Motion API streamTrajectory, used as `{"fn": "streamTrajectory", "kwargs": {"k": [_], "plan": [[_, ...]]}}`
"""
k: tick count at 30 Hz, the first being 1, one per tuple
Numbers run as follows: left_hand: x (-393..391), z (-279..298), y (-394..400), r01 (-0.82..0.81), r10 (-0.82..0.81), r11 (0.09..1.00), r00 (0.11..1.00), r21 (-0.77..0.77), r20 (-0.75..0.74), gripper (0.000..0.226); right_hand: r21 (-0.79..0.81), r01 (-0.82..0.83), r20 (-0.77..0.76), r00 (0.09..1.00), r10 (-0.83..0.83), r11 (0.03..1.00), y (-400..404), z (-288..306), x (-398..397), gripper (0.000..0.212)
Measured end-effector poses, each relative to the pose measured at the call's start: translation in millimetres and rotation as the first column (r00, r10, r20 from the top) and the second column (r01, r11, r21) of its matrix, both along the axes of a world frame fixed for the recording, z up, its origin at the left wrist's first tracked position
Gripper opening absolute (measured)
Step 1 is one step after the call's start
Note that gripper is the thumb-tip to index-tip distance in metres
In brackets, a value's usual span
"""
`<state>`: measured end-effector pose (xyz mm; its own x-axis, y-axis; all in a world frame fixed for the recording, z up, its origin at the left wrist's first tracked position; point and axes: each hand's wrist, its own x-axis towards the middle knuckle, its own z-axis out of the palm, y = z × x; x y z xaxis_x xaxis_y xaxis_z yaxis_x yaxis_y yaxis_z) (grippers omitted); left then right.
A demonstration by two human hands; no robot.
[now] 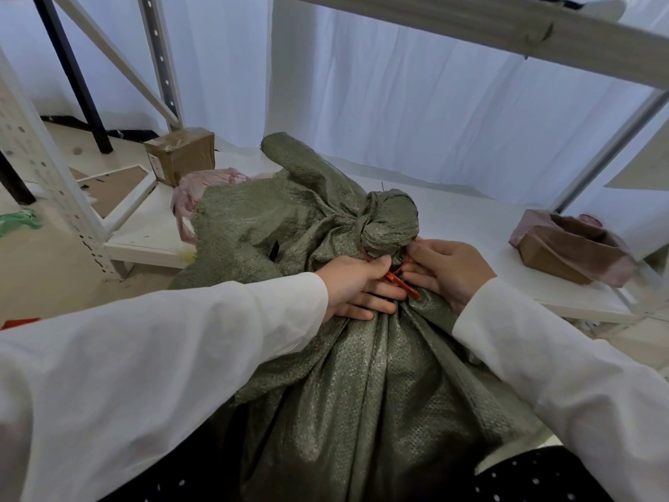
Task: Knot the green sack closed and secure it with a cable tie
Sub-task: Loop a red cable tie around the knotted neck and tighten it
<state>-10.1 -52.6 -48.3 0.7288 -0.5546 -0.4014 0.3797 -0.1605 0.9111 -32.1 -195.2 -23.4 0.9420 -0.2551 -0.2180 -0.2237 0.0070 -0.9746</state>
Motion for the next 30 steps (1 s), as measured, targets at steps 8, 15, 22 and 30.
{"fn": "streamTrajectory", "kwargs": {"k": [8,15,22,30], "plan": [[1.0,-0.2,1.0,0.007,-0.007,1.0,1.0,-0.005,0.012,0.032,0.088,-0.023,-0.082,0.996,0.03,0.996,-4.3,4.5,-0.4,0.012],[3.4,-2.2,2.0,0.023,-0.023,0.999,1.0,-0.024,0.011,0.032,0.057,0.0,-0.05,0.999,0.003,0.998,-3.0,0.2,-0.1,0.016],[4.4,-5.2,3.0,0.04,-0.039,0.998,0.999,-0.038,0.03,0.029,0.005,0.014,0.006,1.0,-0.014,1.0,0.1,-3.3,1.6,0.016],[4.5,-6.2,2.8,0.031,-0.029,0.998,0.999,-0.057,0.033,0.028,-0.136,0.024,0.086,0.996,-0.012,0.99,2.9,-4.5,1.3,0.015]]}}
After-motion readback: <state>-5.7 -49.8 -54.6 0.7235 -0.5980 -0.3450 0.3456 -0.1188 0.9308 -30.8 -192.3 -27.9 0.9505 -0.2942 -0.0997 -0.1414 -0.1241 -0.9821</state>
